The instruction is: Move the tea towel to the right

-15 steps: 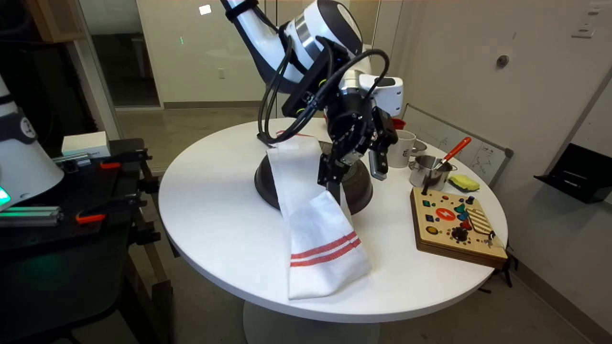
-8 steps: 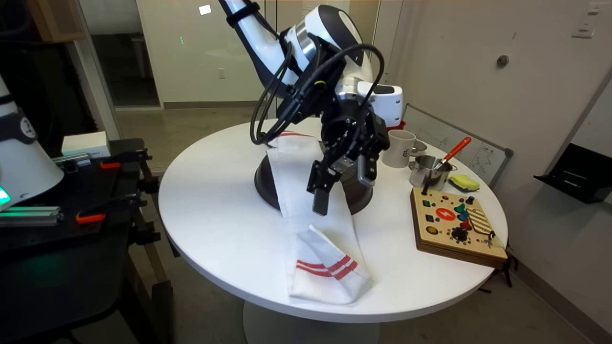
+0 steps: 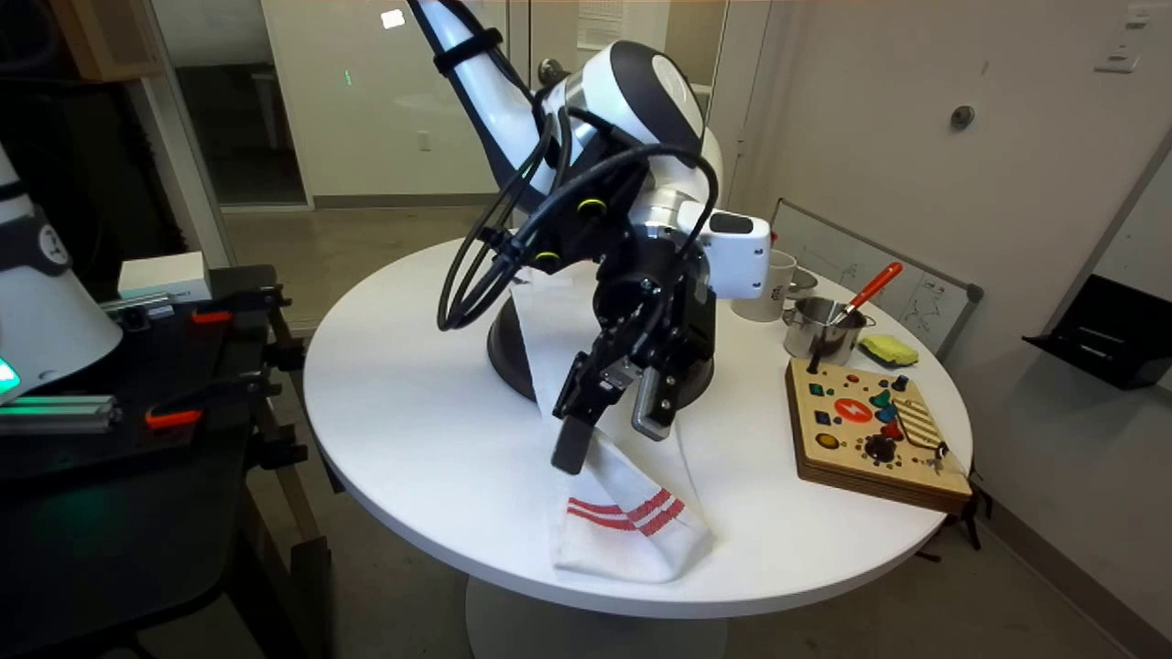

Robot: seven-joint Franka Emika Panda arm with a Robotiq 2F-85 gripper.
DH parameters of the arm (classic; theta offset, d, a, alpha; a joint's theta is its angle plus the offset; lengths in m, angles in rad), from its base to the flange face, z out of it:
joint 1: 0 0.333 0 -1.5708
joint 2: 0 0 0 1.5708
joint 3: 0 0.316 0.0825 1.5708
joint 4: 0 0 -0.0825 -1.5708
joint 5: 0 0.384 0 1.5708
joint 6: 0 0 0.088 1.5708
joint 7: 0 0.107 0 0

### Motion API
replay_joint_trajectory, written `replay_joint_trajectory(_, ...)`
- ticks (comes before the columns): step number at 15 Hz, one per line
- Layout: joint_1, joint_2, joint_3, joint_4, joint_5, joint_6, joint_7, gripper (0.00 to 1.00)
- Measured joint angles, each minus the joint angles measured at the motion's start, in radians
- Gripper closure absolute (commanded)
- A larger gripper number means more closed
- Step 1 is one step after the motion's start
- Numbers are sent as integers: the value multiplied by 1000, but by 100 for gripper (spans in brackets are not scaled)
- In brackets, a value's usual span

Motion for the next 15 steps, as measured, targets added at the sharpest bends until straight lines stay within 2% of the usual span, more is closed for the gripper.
replay_joint_trajectory(5,-5,-9,2,43,51,-1,-33,0)
replay_joint_trajectory(8,-3,-54,13,101,131,-5,-69,0)
replay_joint_trajectory(12,-4,-115,32,218,359,-84,-140,0)
replay_joint_trajectory(15,-4,-122,37,257,524,-62,-144,0)
